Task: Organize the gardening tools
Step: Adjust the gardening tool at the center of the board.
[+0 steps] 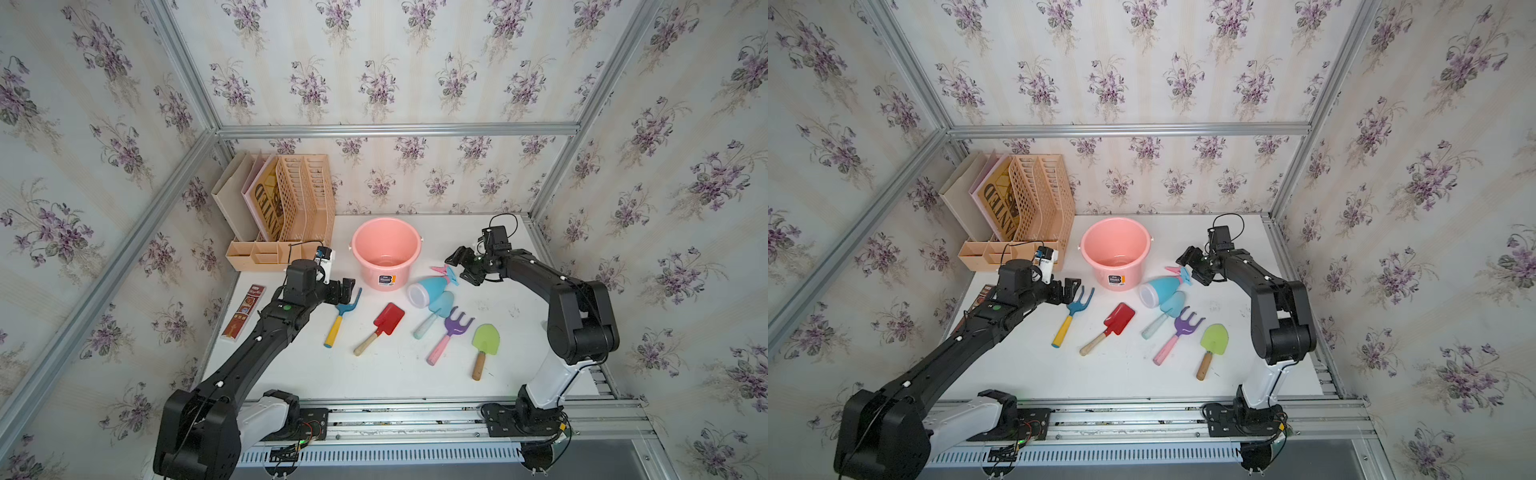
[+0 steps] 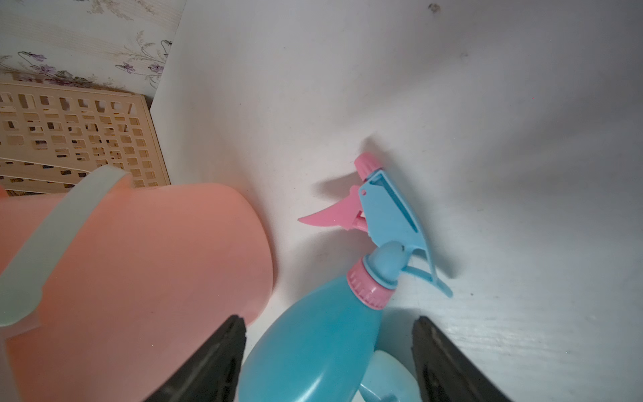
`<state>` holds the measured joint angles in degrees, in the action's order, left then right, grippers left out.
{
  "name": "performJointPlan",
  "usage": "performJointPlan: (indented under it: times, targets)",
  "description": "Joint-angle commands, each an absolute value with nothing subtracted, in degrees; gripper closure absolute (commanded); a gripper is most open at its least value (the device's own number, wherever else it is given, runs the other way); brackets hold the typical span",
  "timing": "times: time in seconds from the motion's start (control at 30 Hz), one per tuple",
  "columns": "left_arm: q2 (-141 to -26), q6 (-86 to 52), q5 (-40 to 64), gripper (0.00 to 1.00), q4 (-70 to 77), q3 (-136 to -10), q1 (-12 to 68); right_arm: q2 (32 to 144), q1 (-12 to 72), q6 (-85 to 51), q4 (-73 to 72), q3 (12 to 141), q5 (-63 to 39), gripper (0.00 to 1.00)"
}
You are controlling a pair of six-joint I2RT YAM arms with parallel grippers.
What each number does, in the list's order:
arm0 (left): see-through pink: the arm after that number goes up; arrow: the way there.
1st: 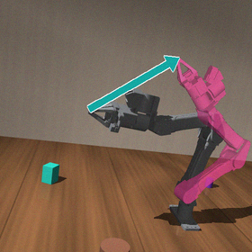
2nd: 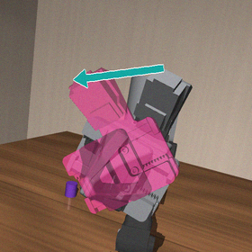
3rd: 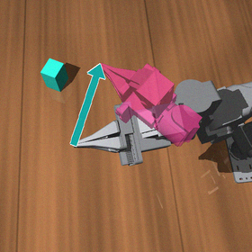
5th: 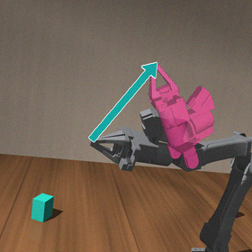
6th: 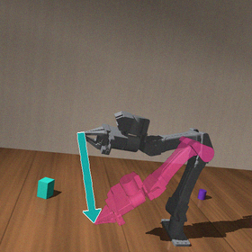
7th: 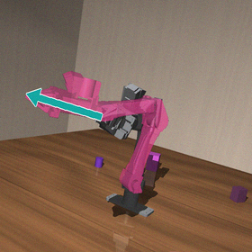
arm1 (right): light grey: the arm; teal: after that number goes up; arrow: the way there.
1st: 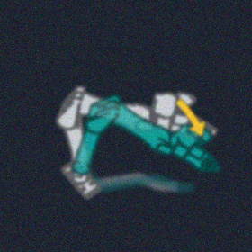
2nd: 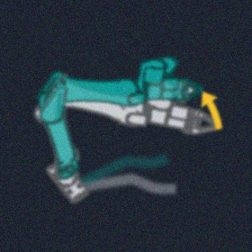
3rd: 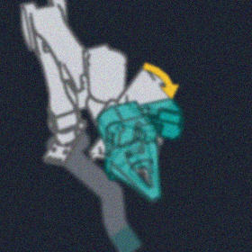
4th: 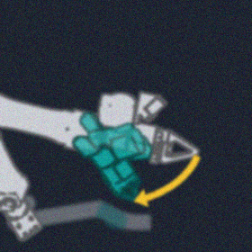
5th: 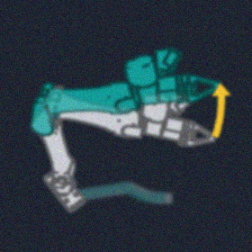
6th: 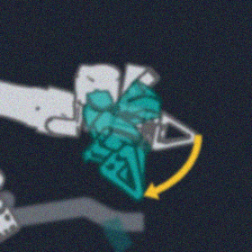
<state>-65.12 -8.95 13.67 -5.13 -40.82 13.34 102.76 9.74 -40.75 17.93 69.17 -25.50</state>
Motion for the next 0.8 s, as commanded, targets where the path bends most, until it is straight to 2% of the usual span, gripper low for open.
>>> performJointPlan:
  times: [0.0,0.43,0.77]
  targets:
    - [-65.0,-9.6,14.0,0.01,-6.2,-41.0,13.4,104.2,9.9,-42.7,24.6,71.6,-25.1,0.19]
    - [-66.3,-10.0,13.1,0.01,-8.1,-41.6,13.4,108.8,12.3,-45.8,34.2,76.6,-22.3,0.19]
    - [-64.6,-9.8,12.1,0.01,-8.3,-40.7,13.4,114.6,12.6,-45.9,37.3,82.5,-17.9,0.28]
